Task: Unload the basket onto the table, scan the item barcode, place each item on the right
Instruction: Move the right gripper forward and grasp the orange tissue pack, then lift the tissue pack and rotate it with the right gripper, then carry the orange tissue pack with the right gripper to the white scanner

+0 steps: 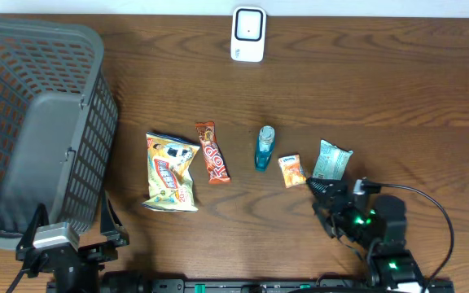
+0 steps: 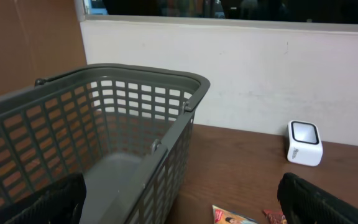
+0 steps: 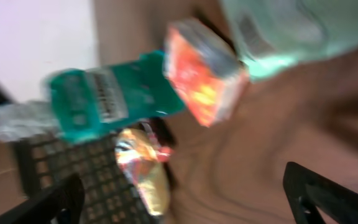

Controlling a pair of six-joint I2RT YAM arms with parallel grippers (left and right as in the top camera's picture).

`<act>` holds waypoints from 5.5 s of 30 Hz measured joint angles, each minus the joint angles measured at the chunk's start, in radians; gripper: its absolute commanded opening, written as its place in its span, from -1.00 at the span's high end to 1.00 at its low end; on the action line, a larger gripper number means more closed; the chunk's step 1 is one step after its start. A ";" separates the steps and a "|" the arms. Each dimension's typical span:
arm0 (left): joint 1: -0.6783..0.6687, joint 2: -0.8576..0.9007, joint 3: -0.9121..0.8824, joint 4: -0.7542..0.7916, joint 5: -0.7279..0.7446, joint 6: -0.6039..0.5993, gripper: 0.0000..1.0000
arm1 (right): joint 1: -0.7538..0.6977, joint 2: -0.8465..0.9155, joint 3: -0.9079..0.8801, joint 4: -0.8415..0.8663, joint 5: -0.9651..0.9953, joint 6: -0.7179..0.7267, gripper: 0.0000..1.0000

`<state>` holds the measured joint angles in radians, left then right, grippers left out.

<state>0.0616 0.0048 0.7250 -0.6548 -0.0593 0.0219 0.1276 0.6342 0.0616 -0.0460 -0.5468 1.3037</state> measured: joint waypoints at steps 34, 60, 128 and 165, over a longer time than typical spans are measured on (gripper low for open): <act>0.000 0.000 0.000 0.000 0.000 0.000 -0.96 | 0.209 0.739 0.131 0.528 0.340 0.135 -0.29; 0.000 0.000 0.000 0.000 0.000 0.000 -0.96 | 0.164 0.690 0.184 0.239 0.225 0.040 0.98; -0.044 0.000 0.000 -0.006 0.000 0.000 -0.96 | 0.077 0.039 0.149 0.938 -0.621 0.533 0.97; -0.044 0.000 0.000 -0.006 0.000 0.000 -0.96 | 0.108 0.188 0.607 0.077 0.138 -0.301 0.97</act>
<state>0.0174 0.0044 0.7250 -0.6609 -0.0593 0.0219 0.2359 0.8227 0.6682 0.0307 -0.4091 1.0031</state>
